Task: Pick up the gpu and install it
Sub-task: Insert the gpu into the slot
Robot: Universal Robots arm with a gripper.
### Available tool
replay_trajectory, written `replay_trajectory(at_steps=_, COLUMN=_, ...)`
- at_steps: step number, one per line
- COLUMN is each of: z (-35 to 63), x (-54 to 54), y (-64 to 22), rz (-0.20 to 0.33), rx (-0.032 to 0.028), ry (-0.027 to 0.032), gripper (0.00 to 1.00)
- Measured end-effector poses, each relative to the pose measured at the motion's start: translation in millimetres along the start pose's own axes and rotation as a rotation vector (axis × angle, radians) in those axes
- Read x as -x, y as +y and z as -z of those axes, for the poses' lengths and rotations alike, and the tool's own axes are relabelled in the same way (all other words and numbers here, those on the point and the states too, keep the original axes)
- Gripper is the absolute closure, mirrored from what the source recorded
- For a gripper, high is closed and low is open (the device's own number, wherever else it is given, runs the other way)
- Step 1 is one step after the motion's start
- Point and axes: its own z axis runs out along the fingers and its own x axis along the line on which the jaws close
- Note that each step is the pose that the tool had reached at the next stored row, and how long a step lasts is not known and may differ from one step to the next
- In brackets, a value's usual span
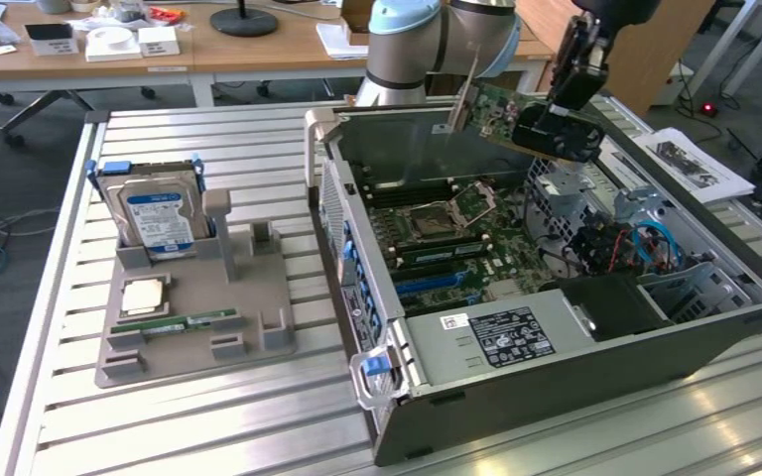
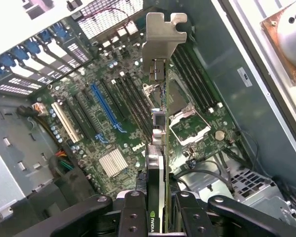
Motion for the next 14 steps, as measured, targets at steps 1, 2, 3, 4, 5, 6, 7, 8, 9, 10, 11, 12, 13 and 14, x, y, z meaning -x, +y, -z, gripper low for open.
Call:
replay_trajectory(at_steps=1, z=0.0, x=0.0, y=0.0, rz=0.01, rx=0.0002, ry=0.0006, gripper=0.73)
replay_trajectory(at_steps=2, z=0.0, x=0.0, y=0.0, rz=0.02, rx=0.0005, ry=0.0011, gripper=0.73)
replay_trajectory(at_steps=3, z=0.0, x=0.0, y=0.0, rz=0.03, rx=0.0007, ry=0.0018, gripper=0.73)
replay_trajectory(at_steps=4, z=0.0, x=0.0, y=0.0, rz=0.04, rx=0.0009, ry=0.0024, gripper=0.73)
replay_trajectory(at_steps=5, z=0.0, x=0.0, y=0.0, rz=0.05, rx=0.0012, ry=0.0029, gripper=0.73)
replay_trajectory(at_steps=6, z=0.0, x=0.0, y=0.0, rz=0.06, rx=0.0014, ry=0.0035, gripper=0.73)
replay_trajectory(at_steps=7, z=0.0, x=0.0, y=0.0, rz=0.07, rx=0.0016, ry=0.0041, gripper=0.73)
replay_trajectory(at_steps=8, z=0.0, x=0.0, y=0.0, rz=0.079, rx=0.0018, ry=0.0046, gripper=0.73)
replay_trajectory(at_steps=9, z=0.0, x=0.0, y=0.0, rz=0.089, rx=0.002, ry=0.0052, gripper=0.73)
replay_trajectory(at_steps=10, z=0.0, x=0.0, y=0.0, rz=0.098, rx=0.0022, ry=0.0057, gripper=0.73)
replay_trajectory(at_steps=11, z=0.0, x=0.0, y=0.0, rz=0.108, rx=0.0024, ry=0.0063, gripper=0.73)
replay_trajectory(at_steps=12, z=0.0, x=0.0, y=0.0, rz=0.118, rx=0.0027, ry=0.0069, gripper=0.73)
replay_trajectory(at_steps=13, z=0.0, x=0.0, y=0.0, rz=0.127, rx=0.0029, ry=0.0074, gripper=0.73)
replay_trajectory(at_steps=14, z=0.0, x=0.0, y=0.0, rz=0.136, rx=0.0031, ry=0.008, gripper=0.73)
